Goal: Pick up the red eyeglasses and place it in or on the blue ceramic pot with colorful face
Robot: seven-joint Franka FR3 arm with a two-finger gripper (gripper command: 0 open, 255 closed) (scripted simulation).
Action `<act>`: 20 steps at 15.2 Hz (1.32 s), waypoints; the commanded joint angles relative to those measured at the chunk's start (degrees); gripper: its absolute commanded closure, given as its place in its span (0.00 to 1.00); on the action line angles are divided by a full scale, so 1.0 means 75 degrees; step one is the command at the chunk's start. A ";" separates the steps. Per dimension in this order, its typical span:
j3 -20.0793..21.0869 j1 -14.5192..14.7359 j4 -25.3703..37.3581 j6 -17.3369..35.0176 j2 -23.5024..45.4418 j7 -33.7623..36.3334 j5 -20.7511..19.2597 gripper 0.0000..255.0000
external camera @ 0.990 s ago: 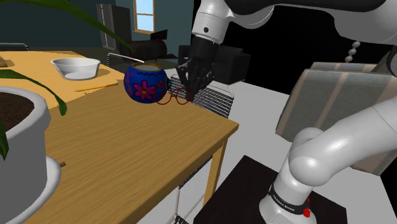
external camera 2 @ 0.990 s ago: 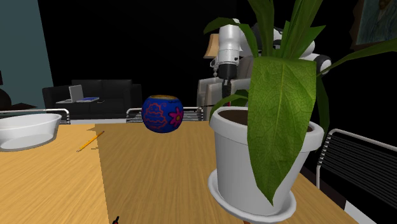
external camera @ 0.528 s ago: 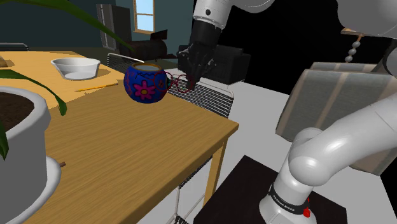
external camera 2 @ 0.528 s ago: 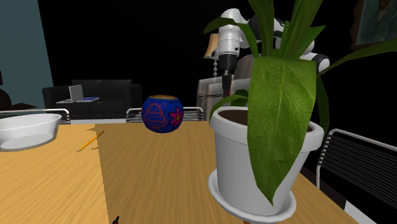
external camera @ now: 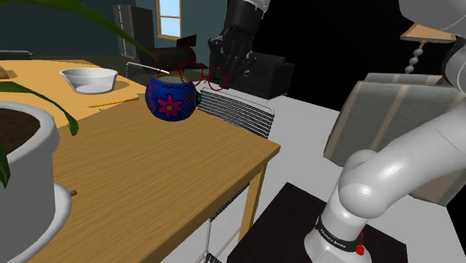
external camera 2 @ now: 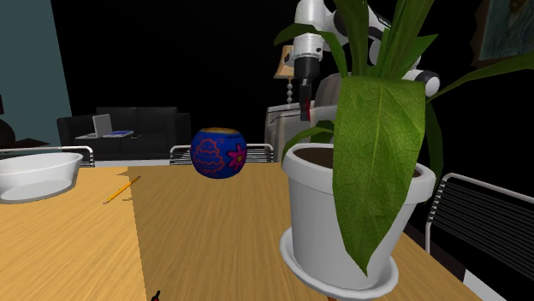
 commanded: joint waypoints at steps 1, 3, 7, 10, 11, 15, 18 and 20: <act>-0.0010 -0.0008 0.0275 -0.0186 0.0085 0.0052 -0.0021 1.00; -0.0019 -0.0019 0.0574 -0.0376 0.0191 0.0105 -0.0045 1.00; -0.0029 -0.0038 0.1202 -0.0762 0.0423 0.0218 -0.0091 1.00; -0.0067 -0.0091 0.1643 -0.0897 0.0753 0.0183 -0.0177 1.00; -0.0101 -0.0136 0.1821 -0.0873 0.0981 0.0102 -0.0242 1.00; -0.0219 -0.0296 0.2653 -0.0833 0.1949 -0.0185 -0.0499 1.00; -0.0290 -0.0394 0.3429 -0.0879 0.2742 -0.0358 -0.0692 1.00; -0.0329 -0.0446 0.4037 -0.0957 0.3311 -0.0453 -0.0823 1.00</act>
